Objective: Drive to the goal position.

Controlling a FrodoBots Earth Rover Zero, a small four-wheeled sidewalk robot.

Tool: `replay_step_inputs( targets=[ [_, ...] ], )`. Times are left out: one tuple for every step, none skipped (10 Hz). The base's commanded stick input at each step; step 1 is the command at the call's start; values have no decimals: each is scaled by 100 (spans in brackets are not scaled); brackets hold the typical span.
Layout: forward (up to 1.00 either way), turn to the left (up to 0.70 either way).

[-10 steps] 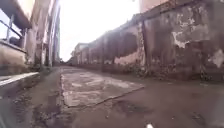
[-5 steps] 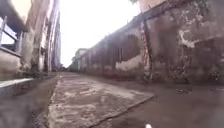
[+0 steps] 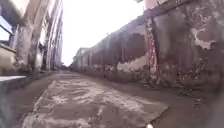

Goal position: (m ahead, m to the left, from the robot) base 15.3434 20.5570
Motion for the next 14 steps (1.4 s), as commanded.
replay_step_inputs(
  targets=[
    [100,0],
    [100,0],
    [100,0],
    [100,0],
    [100,0],
    [100,0],
    [100,0],
    [100,1],
    [100,7],
    [100,40],
    [100,40],
    [100,40],
    [100,15],
    [100,0]
  ],
)
